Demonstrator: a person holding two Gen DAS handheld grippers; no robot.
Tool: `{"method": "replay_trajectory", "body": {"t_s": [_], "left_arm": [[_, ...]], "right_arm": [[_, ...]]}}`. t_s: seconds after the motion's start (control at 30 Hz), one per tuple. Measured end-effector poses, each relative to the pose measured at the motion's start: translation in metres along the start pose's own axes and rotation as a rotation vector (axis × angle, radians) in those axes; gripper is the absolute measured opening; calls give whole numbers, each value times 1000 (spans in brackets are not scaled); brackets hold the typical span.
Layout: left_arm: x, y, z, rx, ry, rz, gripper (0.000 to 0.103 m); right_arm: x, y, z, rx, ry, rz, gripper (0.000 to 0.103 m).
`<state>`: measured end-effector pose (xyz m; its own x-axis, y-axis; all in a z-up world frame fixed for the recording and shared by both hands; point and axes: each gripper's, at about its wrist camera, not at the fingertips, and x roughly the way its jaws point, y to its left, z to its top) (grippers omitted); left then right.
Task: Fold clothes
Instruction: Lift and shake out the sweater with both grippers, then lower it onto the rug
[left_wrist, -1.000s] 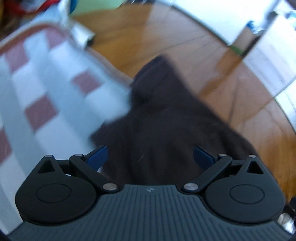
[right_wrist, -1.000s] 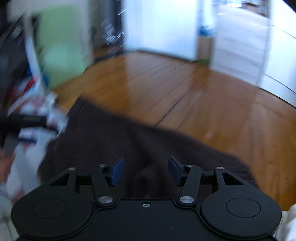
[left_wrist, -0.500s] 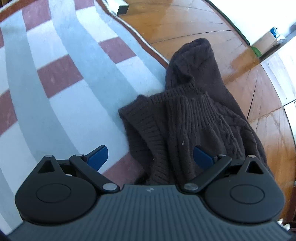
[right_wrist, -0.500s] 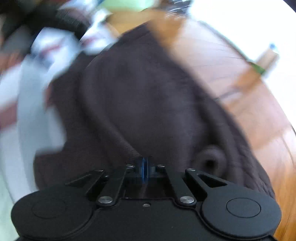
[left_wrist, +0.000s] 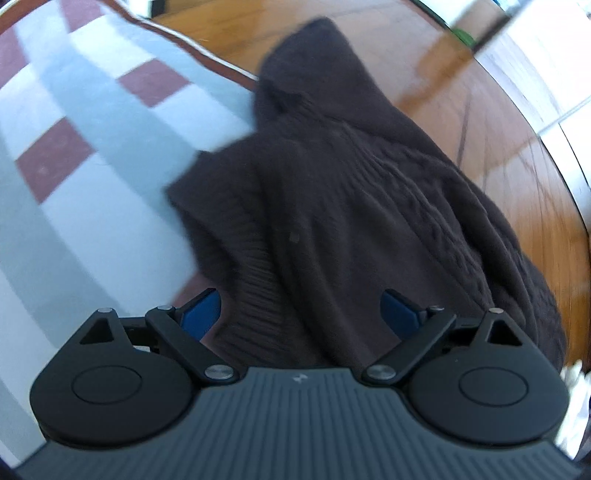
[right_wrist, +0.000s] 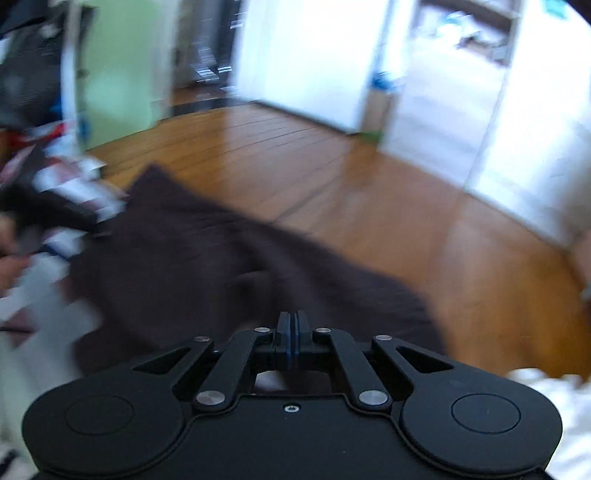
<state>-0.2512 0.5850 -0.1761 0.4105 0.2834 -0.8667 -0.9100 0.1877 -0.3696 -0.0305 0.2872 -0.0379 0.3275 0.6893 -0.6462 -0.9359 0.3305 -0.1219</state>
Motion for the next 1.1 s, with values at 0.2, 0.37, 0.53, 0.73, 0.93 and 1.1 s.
{"method": "replay_trajectory", "body": {"t_s": [0.2, 0.37, 0.53, 0.73, 0.93, 1.1], "left_arm": [[-26, -8, -12, 88, -34, -157, 68], [-11, -5, -23, 173, -32, 113, 58], [-10, 21, -23, 21, -11, 50, 58], [-9, 35, -20, -72, 13, -69, 58], [2, 19, -24, -28, 51, -93, 48], [7, 18, -27, -37, 72, -163, 31]], "right_arm": [[57, 101, 9, -259, 134, 221, 27], [119, 149, 13, -361, 127, 153, 37], [158, 162, 3, -501, 128, 97, 0], [115, 73, 35, -97, 7, 15, 0], [99, 58, 39, -89, 77, 261, 15], [116, 110, 13, -208, 166, 328, 60]]}}
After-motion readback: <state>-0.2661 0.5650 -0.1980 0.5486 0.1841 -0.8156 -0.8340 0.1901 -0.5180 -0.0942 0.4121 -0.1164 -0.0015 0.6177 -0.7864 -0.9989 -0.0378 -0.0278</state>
